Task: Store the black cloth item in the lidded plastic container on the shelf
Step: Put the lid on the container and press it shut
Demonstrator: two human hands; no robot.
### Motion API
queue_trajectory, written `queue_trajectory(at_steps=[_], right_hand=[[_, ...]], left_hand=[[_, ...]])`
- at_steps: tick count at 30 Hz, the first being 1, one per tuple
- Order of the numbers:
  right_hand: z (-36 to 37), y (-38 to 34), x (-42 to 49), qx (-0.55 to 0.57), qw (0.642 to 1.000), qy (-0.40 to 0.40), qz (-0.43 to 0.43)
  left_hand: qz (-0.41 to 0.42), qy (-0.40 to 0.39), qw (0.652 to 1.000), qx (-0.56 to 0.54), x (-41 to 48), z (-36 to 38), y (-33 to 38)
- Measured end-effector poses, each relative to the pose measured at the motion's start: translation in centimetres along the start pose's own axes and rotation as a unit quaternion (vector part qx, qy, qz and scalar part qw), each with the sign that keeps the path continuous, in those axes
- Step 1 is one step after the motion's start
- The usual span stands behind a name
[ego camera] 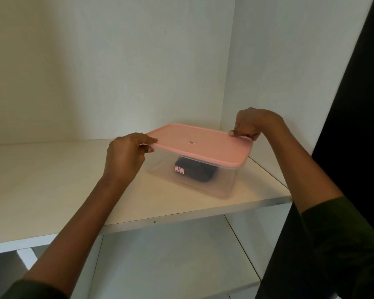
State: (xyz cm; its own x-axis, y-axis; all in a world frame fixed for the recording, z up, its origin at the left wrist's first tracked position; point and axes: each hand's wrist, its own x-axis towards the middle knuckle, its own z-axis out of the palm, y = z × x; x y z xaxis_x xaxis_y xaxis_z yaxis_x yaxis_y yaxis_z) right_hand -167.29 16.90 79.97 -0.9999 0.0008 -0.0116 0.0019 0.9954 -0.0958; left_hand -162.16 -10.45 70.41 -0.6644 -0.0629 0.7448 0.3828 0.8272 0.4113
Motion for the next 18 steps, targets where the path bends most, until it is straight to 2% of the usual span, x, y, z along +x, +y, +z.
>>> queue_trajectory(at_steps=[3, 6, 9, 11, 13, 14, 15, 18], right_hand=[[0.0, 0.5, -0.9, 0.009, 1.0, 0.0, 0.018], [0.0, 0.9, -2.2, -0.014, 1.0, 0.009, 0.025], [0.2, 1.2, -3.5, -0.057, 0.996, 0.057, 0.04], [0.4, 1.5, -4.1, -0.069, 0.993, 0.082, 0.047], [0.4, 1.7, -4.5, -0.084, 0.991, 0.095, 0.052], [0.4, 1.6, -4.5, -0.093, 0.989, 0.105, 0.057], [0.4, 1.4, -4.9, -0.109, 0.985, 0.118, 0.061], [0.3, 1.0, -5.1, -0.102, 0.98, 0.169, 0.032]], left_hand=[[0.036, -0.032, 0.999, -0.017, 1.2, 0.6, -0.2], [-0.018, -0.064, 0.997, -0.045, 2.3, 1.6, 0.4], [-0.093, -0.085, 0.986, -0.113, 2.4, 2.1, 2.2], [-0.165, -0.146, 0.95, -0.22, 1.6, 2.2, 3.8], [-0.227, -0.228, 0.878, -0.353, 0.6, 2.8, 5.5], [-0.245, -0.248, 0.857, -0.38, 0.3, 3.4, 6.3], [-0.257, -0.251, 0.85, -0.385, 0.2, 4.2, 7.1], [-0.287, -0.205, 0.864, -0.359, 1.1, 6.8, 9.0]])
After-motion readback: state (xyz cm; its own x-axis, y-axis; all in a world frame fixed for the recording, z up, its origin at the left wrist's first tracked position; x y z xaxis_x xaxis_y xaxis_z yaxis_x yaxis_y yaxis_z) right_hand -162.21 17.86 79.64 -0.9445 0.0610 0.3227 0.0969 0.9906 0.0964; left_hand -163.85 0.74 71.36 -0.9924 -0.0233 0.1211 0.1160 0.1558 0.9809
